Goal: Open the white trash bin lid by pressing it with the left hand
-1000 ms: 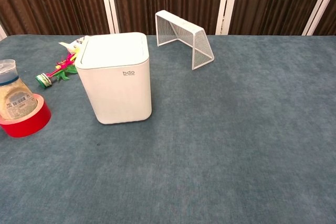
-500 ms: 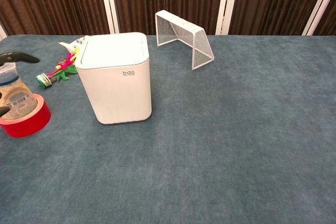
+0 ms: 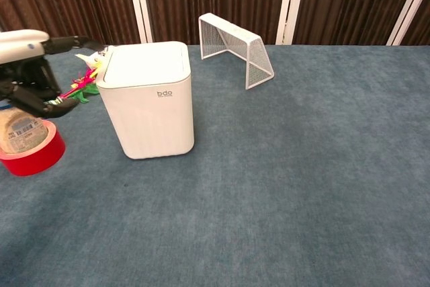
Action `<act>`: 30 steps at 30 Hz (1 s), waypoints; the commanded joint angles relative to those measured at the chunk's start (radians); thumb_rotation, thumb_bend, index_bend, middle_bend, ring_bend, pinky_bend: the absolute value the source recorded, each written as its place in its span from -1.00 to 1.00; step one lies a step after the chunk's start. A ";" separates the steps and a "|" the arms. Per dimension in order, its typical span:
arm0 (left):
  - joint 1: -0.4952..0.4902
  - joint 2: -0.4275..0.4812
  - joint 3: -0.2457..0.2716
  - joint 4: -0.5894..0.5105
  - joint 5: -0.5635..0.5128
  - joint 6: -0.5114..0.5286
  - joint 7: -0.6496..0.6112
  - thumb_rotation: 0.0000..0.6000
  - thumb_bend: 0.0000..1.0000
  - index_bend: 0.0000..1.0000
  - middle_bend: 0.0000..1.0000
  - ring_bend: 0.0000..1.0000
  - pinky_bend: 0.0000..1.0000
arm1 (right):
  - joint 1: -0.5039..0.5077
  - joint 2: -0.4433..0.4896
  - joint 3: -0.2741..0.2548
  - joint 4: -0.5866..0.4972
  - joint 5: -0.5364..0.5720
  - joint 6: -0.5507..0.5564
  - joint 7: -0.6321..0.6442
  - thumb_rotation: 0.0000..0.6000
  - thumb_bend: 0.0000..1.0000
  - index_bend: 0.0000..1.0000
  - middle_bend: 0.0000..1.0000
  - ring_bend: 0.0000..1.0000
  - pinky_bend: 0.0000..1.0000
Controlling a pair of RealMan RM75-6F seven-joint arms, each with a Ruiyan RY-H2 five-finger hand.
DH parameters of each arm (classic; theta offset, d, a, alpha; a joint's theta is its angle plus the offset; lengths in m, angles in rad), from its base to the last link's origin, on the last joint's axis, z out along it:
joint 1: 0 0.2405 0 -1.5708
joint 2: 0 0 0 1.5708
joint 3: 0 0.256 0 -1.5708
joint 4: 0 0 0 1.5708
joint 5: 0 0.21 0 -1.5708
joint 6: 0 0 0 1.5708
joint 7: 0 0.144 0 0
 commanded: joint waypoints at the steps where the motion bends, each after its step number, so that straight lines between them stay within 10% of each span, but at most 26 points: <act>1: -0.052 -0.051 -0.017 -0.023 -0.068 0.027 0.077 1.00 -0.10 -1.00 1.00 1.00 1.00 | 0.000 0.002 0.000 -0.001 0.001 -0.001 0.005 1.00 -0.38 -1.00 -1.00 -1.00 -1.00; 23: -0.197 -0.102 0.052 -0.023 -0.341 0.044 0.284 1.00 -0.10 -1.00 1.00 1.00 1.00 | -0.005 0.008 0.004 0.001 0.002 0.017 0.028 1.00 -0.38 -1.00 -1.00 -1.00 -1.00; 30: -0.144 -0.081 0.069 -0.041 -0.061 0.131 0.155 1.00 -0.10 -1.00 0.74 0.87 1.00 | -0.008 0.008 0.003 0.000 0.001 0.017 0.023 1.00 -0.38 -1.00 -1.00 -1.00 -1.00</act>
